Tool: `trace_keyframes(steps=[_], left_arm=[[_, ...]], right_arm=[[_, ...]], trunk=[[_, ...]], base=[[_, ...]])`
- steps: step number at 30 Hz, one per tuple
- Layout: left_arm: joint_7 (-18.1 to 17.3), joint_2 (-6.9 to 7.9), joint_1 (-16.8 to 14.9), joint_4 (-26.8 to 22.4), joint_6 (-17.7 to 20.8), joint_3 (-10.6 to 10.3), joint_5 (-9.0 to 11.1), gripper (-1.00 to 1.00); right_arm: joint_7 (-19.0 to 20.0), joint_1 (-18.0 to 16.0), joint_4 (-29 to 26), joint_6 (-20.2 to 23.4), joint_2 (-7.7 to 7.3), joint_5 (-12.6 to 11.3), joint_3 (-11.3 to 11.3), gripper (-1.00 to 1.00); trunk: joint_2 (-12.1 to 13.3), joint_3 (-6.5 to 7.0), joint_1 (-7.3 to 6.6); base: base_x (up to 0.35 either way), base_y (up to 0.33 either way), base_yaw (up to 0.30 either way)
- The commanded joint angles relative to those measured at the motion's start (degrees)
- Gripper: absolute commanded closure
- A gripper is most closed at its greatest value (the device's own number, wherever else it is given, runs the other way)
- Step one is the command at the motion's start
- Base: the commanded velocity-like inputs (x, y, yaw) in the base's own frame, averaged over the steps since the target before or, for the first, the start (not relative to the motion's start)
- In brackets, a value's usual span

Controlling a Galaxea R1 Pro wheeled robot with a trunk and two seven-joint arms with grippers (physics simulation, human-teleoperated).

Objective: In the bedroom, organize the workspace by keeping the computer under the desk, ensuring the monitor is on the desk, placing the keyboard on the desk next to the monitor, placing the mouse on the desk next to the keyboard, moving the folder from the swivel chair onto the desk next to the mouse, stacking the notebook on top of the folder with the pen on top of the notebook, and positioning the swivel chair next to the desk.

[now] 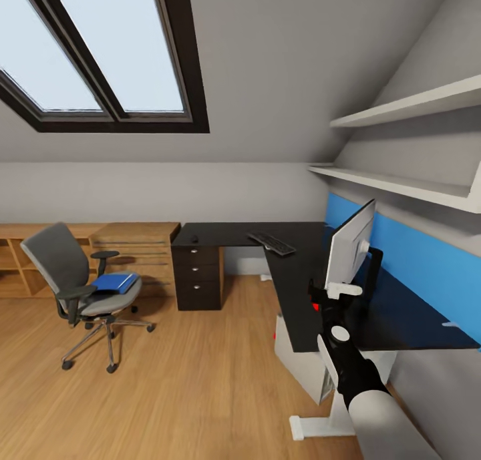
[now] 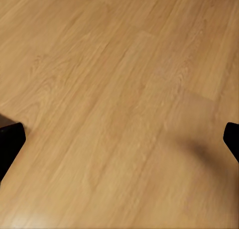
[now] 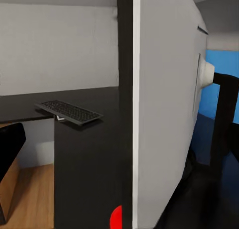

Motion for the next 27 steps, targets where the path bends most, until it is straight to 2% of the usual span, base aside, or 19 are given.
trace_keyframes(steps=[1, 12, 27], left_arm=[[0.15, 0.03, 0.02, -0.06, -0.15, -0.16, 0.50, -1.00], [0.17, 0.11, 0.03, -0.03, -0.21, -0.16, 0.50, -1.00], [0.14, 0.04, 0.03, -0.01, -0.21, -0.16, 0.47, -1.00]], right_arm=[[-0.15, -0.04, 0.05, -0.11, 0.07, 0.60, -0.21, -1.00], [-3.48, 0.05, 0.06, -0.10, -0.15, 0.60, -0.32, -1.00], [-4.75, 0.07, 0.06, -0.02, -0.46, 0.60, -0.41, -1.00]], trunk=[[-0.05, -0.06, 0.03], [-0.05, -0.06, 0.03], [-0.05, -0.06, 0.03]], base=[[0.128, 0.077, 0.000], [0.087, 0.017, 0.000], [0.099, -0.062, 0.000]])
